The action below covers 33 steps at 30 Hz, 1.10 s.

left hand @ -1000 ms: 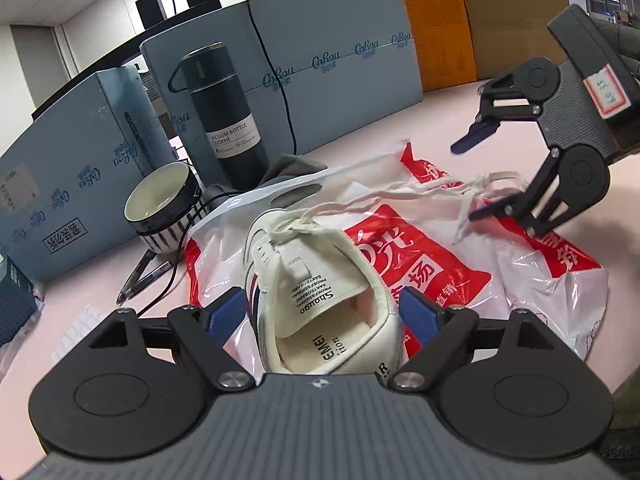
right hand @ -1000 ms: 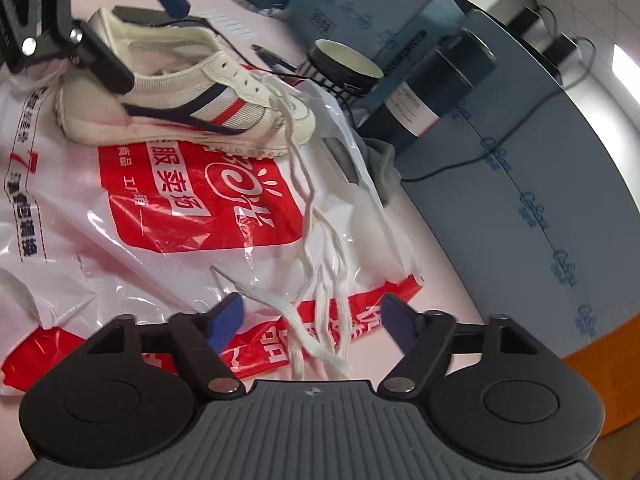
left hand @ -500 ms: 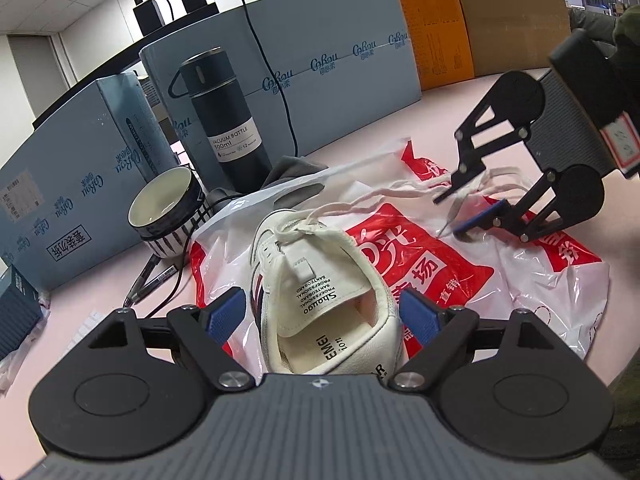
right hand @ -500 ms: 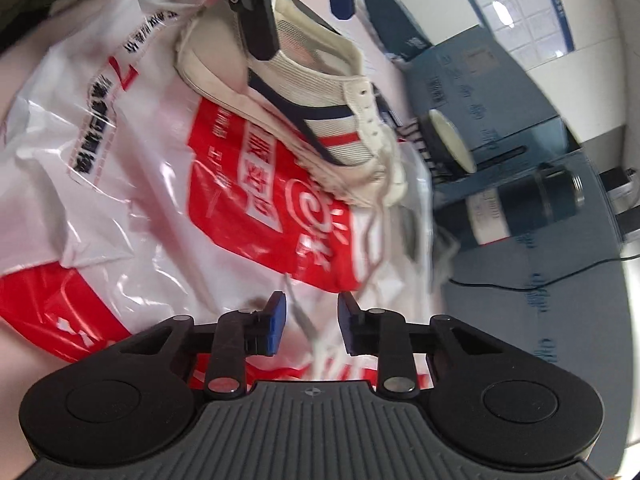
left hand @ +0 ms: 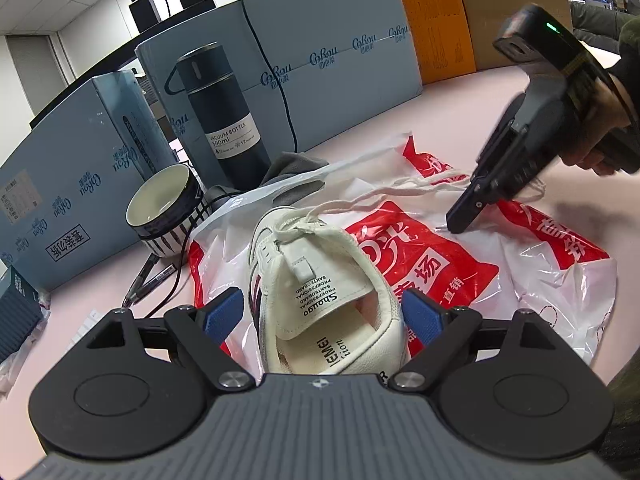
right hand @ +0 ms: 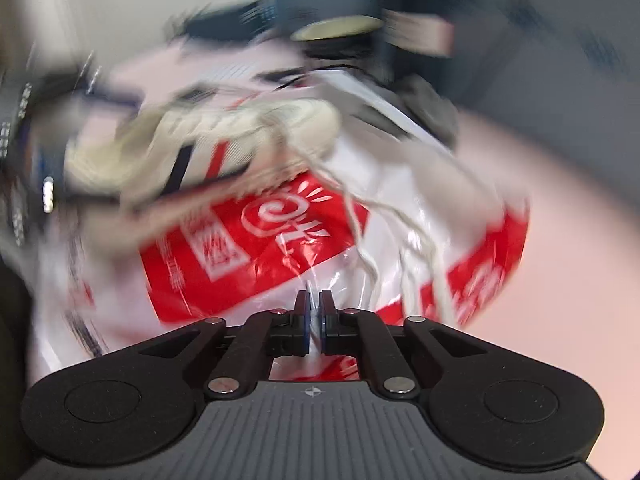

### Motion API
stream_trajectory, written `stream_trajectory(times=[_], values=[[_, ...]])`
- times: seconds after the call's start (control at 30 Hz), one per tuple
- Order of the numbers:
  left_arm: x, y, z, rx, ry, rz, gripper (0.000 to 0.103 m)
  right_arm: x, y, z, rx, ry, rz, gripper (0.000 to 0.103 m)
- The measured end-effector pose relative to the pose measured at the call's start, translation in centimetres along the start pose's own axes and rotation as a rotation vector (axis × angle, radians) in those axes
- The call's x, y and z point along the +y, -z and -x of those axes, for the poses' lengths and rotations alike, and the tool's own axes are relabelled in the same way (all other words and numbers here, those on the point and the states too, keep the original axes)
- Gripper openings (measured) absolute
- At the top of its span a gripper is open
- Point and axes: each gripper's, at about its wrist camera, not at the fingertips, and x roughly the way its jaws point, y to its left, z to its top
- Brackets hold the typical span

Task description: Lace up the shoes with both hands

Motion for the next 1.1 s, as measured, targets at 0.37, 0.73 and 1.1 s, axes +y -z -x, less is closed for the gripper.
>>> stream_trajectory(times=[0.37, 0.73, 1.1], values=[[0.3, 0.2, 0.1, -0.015, 0.013, -0.006, 0.085, -4.5, -4.0, 7.9, -0.448, -0.443, -0.675, 0.003], [1.3, 0.3, 0.9, -0.074, 0.029, 0.022, 0.085, -6.4, -9.6, 19.2, -0.909, -0.527, -0.736, 0.003], [4.3, -0.9, -0.1, -0.038, -0.033, 0.08, 0.085, -6.3, -15.7, 26.2, -0.984, -0.429, -0.623, 0.003]])
